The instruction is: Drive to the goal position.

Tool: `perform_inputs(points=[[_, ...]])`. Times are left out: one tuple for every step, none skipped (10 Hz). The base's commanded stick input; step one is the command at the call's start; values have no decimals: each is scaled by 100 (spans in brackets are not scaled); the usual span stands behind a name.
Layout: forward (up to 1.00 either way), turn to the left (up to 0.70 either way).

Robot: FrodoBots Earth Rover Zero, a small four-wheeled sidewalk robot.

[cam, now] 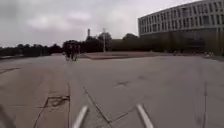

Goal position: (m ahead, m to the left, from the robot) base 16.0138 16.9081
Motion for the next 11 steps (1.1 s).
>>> perform_inputs(points=[[100,0],[100,0],[100,15],[100,27],[100,27],[100,0],[100,15],[100,27],[100,27],[100,27],[100,27]])
